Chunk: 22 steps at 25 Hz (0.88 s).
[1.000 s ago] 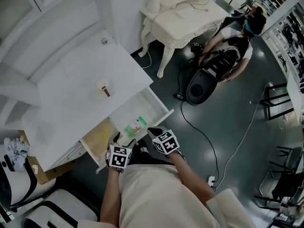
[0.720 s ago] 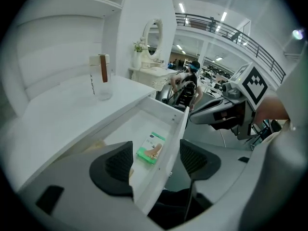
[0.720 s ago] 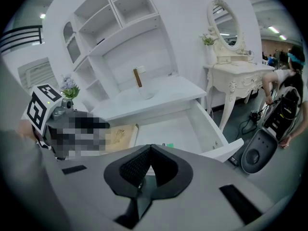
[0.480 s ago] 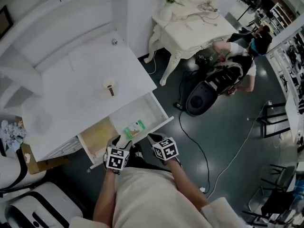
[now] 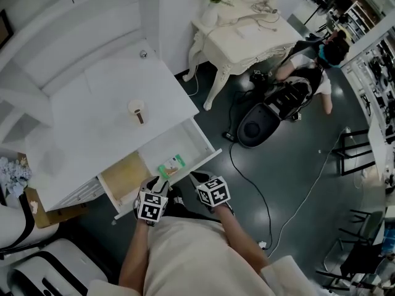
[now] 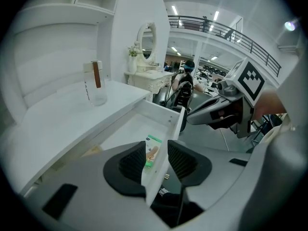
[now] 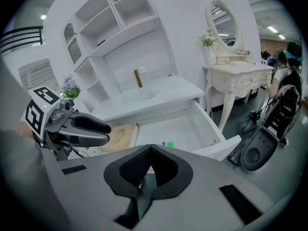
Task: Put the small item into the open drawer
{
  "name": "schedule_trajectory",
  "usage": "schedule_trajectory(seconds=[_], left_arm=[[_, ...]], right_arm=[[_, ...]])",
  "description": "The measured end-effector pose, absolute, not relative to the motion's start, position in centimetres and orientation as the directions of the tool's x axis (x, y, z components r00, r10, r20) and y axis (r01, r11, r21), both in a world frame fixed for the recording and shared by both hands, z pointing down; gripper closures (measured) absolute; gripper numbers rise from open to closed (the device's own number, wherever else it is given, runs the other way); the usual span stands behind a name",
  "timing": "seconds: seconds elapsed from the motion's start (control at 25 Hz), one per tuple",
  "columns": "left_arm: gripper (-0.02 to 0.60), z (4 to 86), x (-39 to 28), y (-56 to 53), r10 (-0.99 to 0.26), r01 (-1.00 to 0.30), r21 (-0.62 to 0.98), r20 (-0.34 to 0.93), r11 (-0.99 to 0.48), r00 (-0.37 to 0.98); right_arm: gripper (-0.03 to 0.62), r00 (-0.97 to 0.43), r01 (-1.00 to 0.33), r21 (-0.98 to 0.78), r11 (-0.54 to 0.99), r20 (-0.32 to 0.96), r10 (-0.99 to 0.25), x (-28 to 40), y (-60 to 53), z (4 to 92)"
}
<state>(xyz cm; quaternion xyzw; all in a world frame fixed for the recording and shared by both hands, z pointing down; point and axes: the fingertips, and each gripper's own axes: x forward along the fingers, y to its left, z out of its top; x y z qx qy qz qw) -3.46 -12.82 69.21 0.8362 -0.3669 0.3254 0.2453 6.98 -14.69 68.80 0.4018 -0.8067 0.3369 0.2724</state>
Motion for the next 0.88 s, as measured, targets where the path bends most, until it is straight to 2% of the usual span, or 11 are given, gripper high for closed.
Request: schedule_trajectory(seconds=[0.48, 0.88], left_arm=[[0.529, 69.4, -3.5, -13.9, -0.474, -0.774, 0.139, 0.720, -0.618, 0.507], [0.560, 69.9, -3.6, -14.6, -0.478, -0.776, 0.143, 0.715, -0.615, 0.511]], right_arm=[[0.569, -0.515, -0.842, -0.314, 0.439, 0.712, -0.478, 7.4, -14.7, 68.6], [0.569, -0.505, -0.849, -0.311, 0.427, 0.714, -0.485, 7.9, -14.7, 68.6]])
